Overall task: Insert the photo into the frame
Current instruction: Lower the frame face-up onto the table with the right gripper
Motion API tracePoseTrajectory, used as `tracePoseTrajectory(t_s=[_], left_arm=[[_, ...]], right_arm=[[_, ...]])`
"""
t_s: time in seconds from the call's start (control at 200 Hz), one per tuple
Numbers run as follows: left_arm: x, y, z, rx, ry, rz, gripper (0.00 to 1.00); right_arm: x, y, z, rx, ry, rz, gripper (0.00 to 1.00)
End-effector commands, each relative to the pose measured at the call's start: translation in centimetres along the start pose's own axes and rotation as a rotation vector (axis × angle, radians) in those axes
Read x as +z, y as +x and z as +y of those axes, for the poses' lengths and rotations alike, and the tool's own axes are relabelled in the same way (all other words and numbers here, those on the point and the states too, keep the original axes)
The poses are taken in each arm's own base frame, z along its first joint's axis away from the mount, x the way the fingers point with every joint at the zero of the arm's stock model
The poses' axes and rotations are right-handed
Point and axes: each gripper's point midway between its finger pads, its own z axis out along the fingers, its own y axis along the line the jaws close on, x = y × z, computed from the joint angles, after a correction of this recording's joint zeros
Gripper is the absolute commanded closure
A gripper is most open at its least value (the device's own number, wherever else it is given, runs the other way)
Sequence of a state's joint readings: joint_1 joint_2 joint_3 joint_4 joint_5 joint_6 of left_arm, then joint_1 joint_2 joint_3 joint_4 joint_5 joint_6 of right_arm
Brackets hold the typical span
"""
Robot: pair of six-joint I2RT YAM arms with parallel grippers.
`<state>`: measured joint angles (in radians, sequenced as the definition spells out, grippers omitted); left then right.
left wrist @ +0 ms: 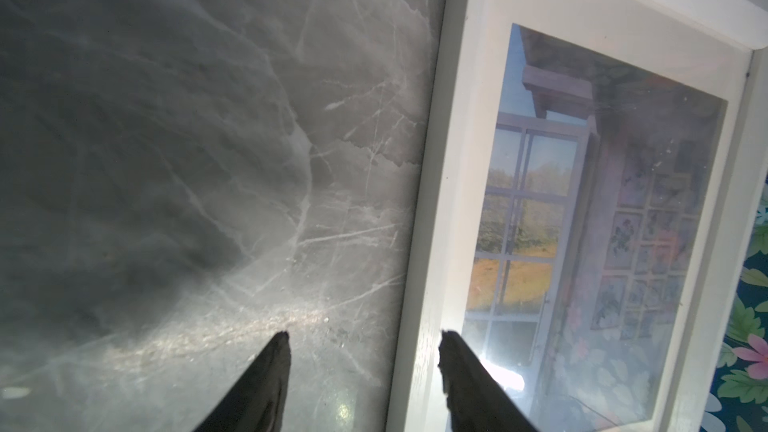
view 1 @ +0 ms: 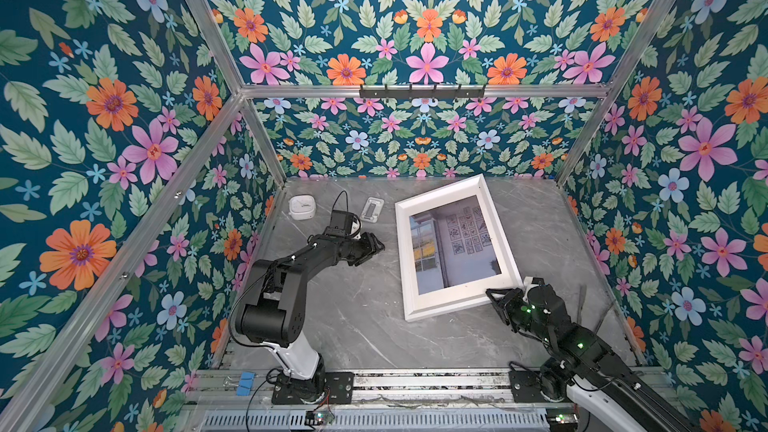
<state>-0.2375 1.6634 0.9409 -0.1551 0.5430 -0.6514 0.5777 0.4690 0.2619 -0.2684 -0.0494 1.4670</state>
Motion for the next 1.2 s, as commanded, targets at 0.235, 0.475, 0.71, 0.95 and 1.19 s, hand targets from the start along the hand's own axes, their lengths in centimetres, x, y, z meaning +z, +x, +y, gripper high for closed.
tracePoseTrajectory(t_s=[0.235, 0.475, 0.71, 0.95, 1.19], left_arm=[[-0.6, 0.8, -1.1, -0.003, 0.038, -0.022, 0.39], [-0.4, 1.4, -1.2, -0.007, 0.045, -0.018, 0.39], [0.1, 2.0, -1.2, -0.002, 0.037, -0.005, 0.39], [0.6, 2.2, -1.2, -0.008, 0.041, -0.005, 0.39], [1.3, 2.7, -1.4, -0.009, 0.047, 0.003, 0.39]], right_arm=[[0.9, -0.6, -1.1, 0.158, -0.001, -0.039, 1.00], [2.0, -0.4, -2.4, 0.215, 0.053, -0.035, 1.00], [3.2, 0.1, -2.1, 0.213, 0.082, -0.004, 1.00], [3.8, 0.3, -1.8, 0.240, 0.098, 0.005, 0.93], [4.1, 0.3, -2.7, 0.249, 0.124, -0.005, 0.86]])
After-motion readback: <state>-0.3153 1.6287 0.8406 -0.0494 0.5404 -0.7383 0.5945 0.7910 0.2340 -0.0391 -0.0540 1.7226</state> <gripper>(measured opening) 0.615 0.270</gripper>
